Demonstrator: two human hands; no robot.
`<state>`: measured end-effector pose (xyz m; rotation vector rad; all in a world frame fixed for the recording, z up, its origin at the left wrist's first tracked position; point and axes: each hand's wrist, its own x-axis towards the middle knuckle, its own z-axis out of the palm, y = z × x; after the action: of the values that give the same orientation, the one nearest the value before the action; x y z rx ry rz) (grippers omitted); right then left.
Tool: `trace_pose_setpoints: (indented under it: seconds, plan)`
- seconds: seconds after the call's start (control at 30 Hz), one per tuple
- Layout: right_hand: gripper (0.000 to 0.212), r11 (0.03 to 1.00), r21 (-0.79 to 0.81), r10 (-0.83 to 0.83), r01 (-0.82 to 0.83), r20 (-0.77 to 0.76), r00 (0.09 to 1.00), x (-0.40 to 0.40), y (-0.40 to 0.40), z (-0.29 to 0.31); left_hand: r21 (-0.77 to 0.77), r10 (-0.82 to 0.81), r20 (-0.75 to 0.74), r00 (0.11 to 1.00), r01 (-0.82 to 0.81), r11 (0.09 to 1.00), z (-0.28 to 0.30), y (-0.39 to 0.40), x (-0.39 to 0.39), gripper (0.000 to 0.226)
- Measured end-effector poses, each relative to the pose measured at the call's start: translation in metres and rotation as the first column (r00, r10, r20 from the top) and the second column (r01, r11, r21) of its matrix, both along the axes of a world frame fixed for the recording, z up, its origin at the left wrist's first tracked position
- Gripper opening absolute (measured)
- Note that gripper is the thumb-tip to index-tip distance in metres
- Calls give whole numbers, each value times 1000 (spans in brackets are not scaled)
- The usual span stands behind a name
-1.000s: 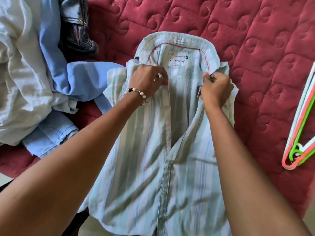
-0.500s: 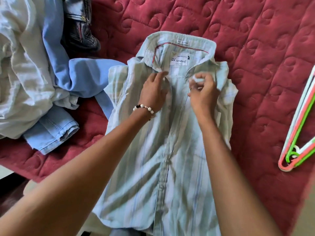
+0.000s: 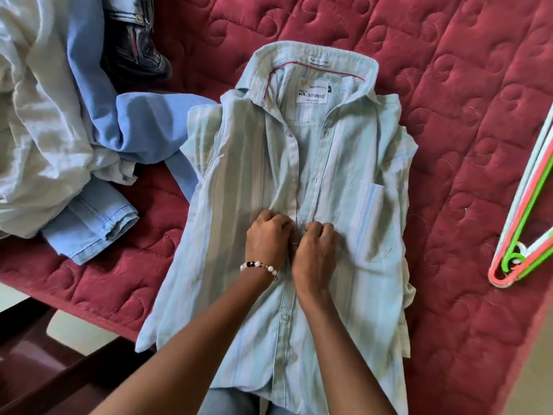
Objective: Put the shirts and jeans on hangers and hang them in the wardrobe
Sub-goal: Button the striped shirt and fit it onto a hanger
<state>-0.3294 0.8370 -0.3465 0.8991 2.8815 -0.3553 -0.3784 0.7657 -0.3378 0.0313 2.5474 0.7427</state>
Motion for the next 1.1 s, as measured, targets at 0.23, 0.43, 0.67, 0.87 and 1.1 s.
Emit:
trace_pose_setpoints:
  seconds: [0.23, 0.43, 0.67, 0.87, 1.1]
  plan:
    - [9, 852, -486, -284, 195, -117, 952, 1, 5, -3, -41, 20, 65, 998, -18, 999, 2, 8, -14, 12]
    - [18, 724, -651, -401, 228, -127, 907, 8, 11, -12, 85, 82, 205, 975, -101, 991, 4, 4, -19, 6]
    - [12, 517, -816, -427, 259, 16, 904, 6, 31, -2, 137, 152, 303, 941, -201, 970, 8, 4, -22, 7]
    - [19, 418, -866, -370, 274, 113, 922, -3, 45, -4, 108, 155, 331, 931, -201, 974, 12, 8, -25, 32]
    - [19, 557, -804, -348, 210, 3, 937, -3, 35, -6, 106, 210, 260, 942, -244, 964, 15, 12, -23, 20]
